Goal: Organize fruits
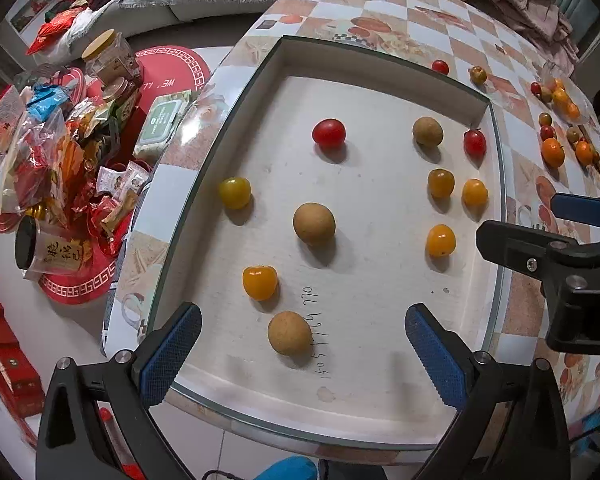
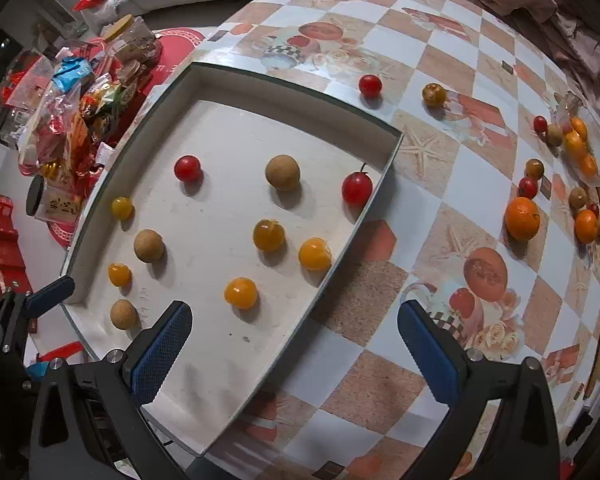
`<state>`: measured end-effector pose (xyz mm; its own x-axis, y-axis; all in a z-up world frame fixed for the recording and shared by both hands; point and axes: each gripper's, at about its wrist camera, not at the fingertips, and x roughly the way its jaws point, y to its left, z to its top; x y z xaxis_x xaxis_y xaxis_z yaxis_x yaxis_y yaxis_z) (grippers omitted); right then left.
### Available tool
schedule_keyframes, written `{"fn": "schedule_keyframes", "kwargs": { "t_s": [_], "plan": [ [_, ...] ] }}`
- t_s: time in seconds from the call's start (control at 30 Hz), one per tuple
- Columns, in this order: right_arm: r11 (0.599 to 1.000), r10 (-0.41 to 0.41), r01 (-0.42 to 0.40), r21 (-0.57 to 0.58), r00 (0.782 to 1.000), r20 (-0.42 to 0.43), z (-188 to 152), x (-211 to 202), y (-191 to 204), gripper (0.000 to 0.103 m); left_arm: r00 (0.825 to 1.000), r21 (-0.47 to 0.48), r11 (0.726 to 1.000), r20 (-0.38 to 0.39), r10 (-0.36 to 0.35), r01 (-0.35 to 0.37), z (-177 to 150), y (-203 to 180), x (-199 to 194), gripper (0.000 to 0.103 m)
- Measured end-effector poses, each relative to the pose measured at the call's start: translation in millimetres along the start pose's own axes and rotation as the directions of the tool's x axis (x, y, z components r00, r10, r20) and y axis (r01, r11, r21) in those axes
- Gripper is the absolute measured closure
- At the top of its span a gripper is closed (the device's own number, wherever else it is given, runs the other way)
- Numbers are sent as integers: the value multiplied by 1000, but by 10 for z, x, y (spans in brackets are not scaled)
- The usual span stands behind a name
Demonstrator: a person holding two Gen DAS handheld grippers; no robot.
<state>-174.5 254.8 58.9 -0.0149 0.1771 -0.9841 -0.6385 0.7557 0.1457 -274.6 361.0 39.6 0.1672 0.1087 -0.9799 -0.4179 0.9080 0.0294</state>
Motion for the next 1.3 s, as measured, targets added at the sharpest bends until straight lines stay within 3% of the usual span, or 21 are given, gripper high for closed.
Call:
{"fn": "schedule_keyframes", "kwargs": {
  "t_s": [0.3, 1.3],
  "plan": [
    [999, -48, 48, -18, 999, 1, -2, 15, -12, 0, 1000, 34, 999, -1, 22, -22, 6, -64, -9, 0],
    [999, -46, 46, -5, 999, -8, -9, 27, -62, 0, 999, 69, 997, -2, 36, -36, 9, -111, -3, 1]
  ]
}}
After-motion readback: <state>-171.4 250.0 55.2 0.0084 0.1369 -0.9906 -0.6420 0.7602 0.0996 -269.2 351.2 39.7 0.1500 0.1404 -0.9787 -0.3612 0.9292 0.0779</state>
